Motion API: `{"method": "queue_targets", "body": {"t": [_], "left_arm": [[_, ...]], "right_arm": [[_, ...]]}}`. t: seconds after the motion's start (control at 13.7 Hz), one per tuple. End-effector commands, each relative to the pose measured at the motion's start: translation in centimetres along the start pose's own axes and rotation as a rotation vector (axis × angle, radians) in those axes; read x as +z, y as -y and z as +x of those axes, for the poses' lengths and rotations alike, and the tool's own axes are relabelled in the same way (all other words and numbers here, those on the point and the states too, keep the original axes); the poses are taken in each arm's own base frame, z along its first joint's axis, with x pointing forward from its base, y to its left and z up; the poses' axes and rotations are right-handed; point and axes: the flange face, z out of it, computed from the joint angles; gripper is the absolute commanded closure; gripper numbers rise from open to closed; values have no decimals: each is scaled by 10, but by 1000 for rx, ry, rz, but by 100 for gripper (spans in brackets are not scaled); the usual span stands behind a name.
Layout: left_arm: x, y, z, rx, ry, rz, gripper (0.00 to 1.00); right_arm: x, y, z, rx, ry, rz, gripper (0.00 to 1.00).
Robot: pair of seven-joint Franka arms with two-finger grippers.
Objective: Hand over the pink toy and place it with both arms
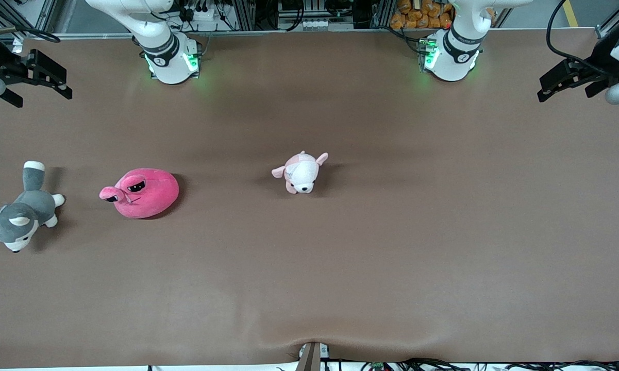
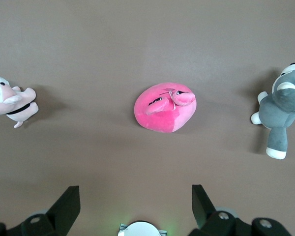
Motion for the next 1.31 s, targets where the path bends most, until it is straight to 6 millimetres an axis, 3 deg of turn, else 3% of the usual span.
{"method": "queue_targets", "body": {"t": [0.0, 1.24], "left_arm": [[-10, 0, 2, -3, -11, 26, 0], [-12, 4, 1, -3, 0, 27, 0]], "right_arm": [[-4, -2, 1, -11, 6, -12, 0], [-4, -4, 1, 50, 6, -2, 0]]}}
